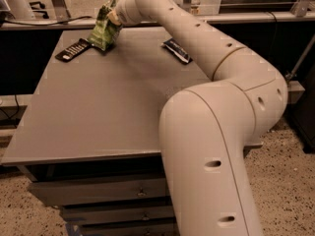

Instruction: Move green jalapeno chip bag near rxbar chocolate

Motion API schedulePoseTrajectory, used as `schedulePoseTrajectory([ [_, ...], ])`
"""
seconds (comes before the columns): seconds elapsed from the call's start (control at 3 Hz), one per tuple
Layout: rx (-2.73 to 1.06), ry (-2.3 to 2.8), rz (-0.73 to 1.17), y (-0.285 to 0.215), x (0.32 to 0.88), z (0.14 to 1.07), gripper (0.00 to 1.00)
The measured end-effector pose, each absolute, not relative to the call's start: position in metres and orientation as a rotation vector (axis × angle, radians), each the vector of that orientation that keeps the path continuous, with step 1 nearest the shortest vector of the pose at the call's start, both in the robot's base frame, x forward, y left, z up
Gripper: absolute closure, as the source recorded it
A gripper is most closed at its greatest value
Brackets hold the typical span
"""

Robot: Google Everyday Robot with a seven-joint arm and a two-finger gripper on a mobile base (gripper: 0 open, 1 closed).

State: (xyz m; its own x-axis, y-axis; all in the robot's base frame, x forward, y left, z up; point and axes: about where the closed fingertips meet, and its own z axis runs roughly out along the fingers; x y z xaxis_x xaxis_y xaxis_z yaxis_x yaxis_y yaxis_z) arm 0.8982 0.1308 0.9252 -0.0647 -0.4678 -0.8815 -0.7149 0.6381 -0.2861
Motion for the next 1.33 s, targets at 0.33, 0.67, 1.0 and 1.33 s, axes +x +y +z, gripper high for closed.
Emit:
schedulePoseTrajectory([
  [0.33,-0.925,1.723,0.342,0.139,0.889,0.923,0.82],
  [0.67,-0.908,1.735,0.413,0.149,0.877,0.916,0.59],
  [1.0,-0.903,1.754,0.462,0.155,0.867,0.906,0.36],
  [1.33,-0.897,1.77,0.485,0.156,0.86,0.898,0.12],
])
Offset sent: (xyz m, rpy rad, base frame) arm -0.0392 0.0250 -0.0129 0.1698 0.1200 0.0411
